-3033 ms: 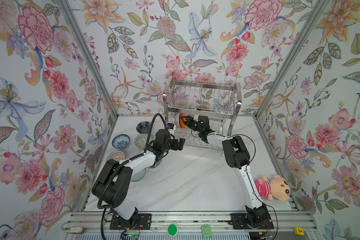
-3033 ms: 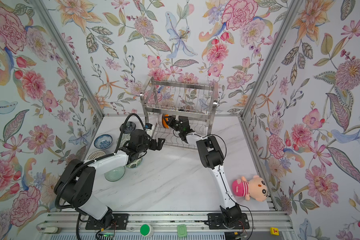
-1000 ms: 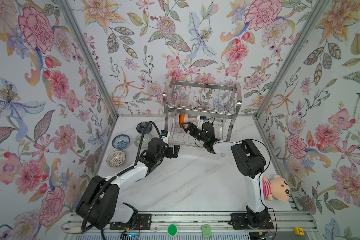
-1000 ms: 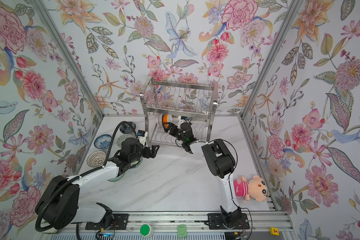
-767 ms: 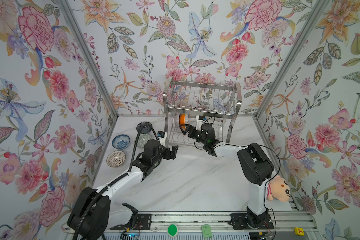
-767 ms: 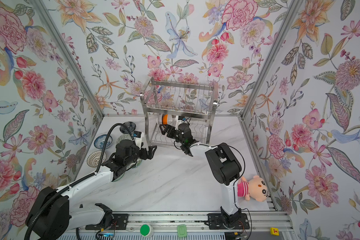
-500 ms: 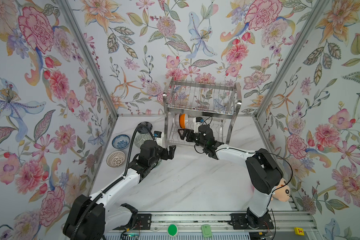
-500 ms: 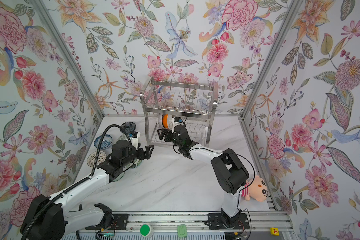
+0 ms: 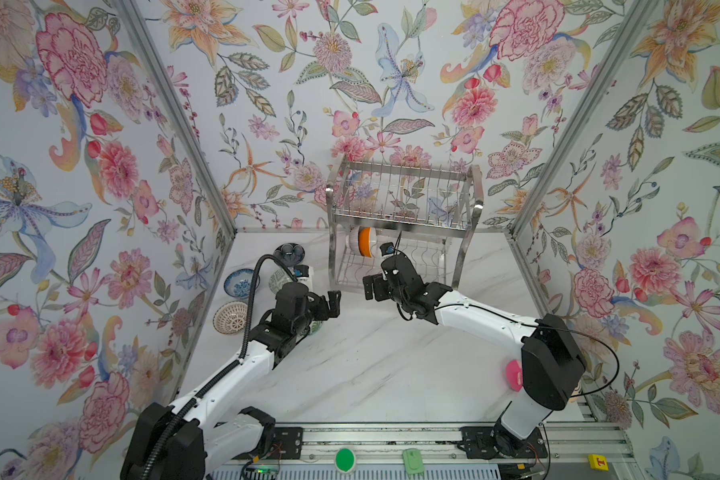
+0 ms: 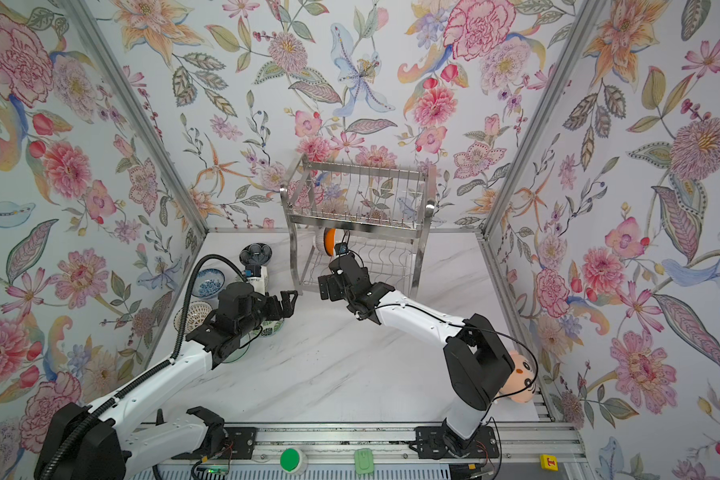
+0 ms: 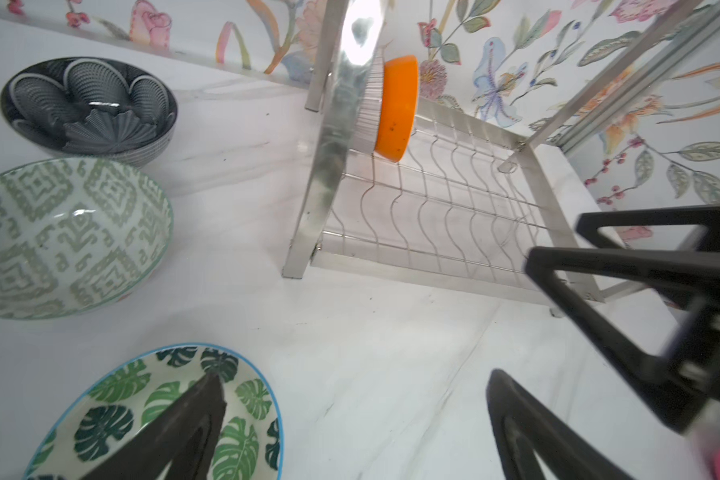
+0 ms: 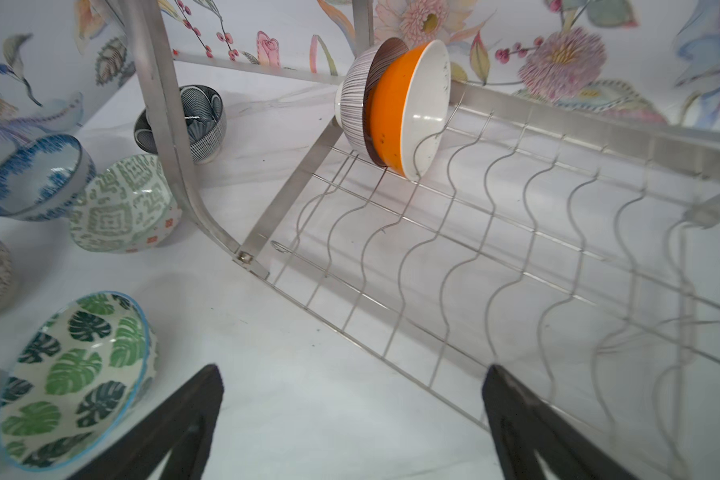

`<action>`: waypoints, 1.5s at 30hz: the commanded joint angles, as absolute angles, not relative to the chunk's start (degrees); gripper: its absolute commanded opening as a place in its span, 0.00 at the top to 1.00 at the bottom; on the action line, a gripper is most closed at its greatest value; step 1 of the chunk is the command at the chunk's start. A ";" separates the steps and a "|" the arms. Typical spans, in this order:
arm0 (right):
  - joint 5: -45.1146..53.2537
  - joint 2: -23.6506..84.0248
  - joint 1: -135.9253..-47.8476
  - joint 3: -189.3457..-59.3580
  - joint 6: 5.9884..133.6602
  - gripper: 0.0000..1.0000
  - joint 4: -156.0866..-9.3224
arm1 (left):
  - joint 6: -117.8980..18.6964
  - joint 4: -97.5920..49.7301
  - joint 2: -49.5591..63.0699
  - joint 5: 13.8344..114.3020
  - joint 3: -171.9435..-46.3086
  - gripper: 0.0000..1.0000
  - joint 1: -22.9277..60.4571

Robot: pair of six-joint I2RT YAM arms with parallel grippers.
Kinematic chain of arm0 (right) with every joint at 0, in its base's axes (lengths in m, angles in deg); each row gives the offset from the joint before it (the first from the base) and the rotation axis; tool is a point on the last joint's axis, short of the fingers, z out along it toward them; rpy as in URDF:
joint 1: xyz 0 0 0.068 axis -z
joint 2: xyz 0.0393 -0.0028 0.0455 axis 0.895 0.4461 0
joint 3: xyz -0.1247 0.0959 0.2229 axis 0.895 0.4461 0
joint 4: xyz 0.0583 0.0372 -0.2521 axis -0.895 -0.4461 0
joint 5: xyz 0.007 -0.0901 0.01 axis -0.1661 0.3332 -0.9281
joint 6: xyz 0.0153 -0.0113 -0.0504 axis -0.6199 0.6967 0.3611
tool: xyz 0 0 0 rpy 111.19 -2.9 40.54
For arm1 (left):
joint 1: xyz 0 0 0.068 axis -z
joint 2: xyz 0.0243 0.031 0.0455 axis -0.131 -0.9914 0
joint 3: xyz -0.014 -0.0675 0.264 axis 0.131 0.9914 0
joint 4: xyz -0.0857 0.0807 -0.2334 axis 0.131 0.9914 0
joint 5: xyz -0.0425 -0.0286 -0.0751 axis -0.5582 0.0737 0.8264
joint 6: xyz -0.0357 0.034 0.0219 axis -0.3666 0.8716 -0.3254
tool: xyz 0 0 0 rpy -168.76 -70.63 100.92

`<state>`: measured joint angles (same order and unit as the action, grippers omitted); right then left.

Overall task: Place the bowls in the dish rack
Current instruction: 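Open the right gripper and withdraw it from the rack toward the table, then move the right gripper toward the leaf bowl while the left gripper hovers above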

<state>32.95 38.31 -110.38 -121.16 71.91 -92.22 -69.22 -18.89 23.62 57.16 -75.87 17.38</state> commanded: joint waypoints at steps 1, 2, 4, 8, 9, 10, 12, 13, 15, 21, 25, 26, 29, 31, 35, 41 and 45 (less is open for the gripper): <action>41.52 33.52 -112.73 -122.28 82.22 0.01 -99.23 | -71.55 -9.07 20.91 48.74 -79.13 0.01 16.73; 41.24 32.38 -113.10 -121.32 82.95 0.01 -99.16 | -70.52 -7.43 20.02 47.69 -79.75 0.01 16.67; 40.93 30.32 -113.42 -119.43 82.55 0.01 -98.91 | -68.52 -4.58 18.37 46.59 -80.98 0.01 16.47; 35.42 26.01 -113.49 -115.68 80.64 0.01 -97.60 | -66.72 -0.89 16.35 48.00 -82.23 0.01 16.32; 33.83 25.20 -113.48 -115.17 80.15 0.01 -97.66 | -66.11 -1.46 16.22 49.60 -82.04 0.01 16.28; 32.65 24.30 -113.53 -114.89 79.39 0.01 -98.20 | -65.70 -2.25 16.05 50.84 -81.79 0.01 16.29; 31.04 22.75 -113.69 -114.22 77.94 0.01 -99.26 | -65.47 -2.66 15.18 52.21 -82.48 0.01 16.29; 30.53 21.86 -113.76 -113.78 76.88 0.01 -99.69 | -65.32 -2.23 14.17 52.69 -83.36 0.01 16.29; 29.25 20.42 -113.77 -113.63 75.15 0.01 -100.84 | -64.89 -0.20 11.52 52.88 -85.68 0.01 16.40; 25.10 18.89 -113.77 -113.95 70.40 0.01 -104.05 | -61.22 3.88 5.06 53.08 -91.06 0.01 17.31; 23.10 21.21 -113.75 -113.95 71.54 0.01 -104.23 | -59.56 4.95 3.94 51.01 -91.30 0.01 17.55; 22.78 21.84 -113.69 -114.36 71.95 0.01 -104.38 | -59.28 5.20 3.82 50.85 -91.20 0.01 17.61; 22.74 22.95 -113.29 -115.36 72.80 0.01 -103.99 | -58.44 4.10 3.73 53.12 -90.62 0.03 17.61; 22.03 24.06 -112.74 -115.92 73.27 0.01 -103.27 | -57.55 3.93 3.02 53.96 -90.65 0.05 17.62; 21.43 26.69 -111.78 -117.45 74.23 0.01 -103.33 | -55.36 5.13 0.52 54.56 -91.18 0.11 17.54; 20.59 27.74 -111.75 -117.64 75.31 0.01 -104.04 | -54.28 5.16 -0.08 54.87 -90.94 0.18 17.58; 23.78 27.26 -111.92 -116.51 73.81 0.01 -103.90 | -53.31 5.03 -2.33 54.35 -91.58 0.27 17.57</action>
<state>21.63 27.57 -111.80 -116.27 74.22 -103.41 -54.84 4.17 -0.07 54.31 -90.05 17.23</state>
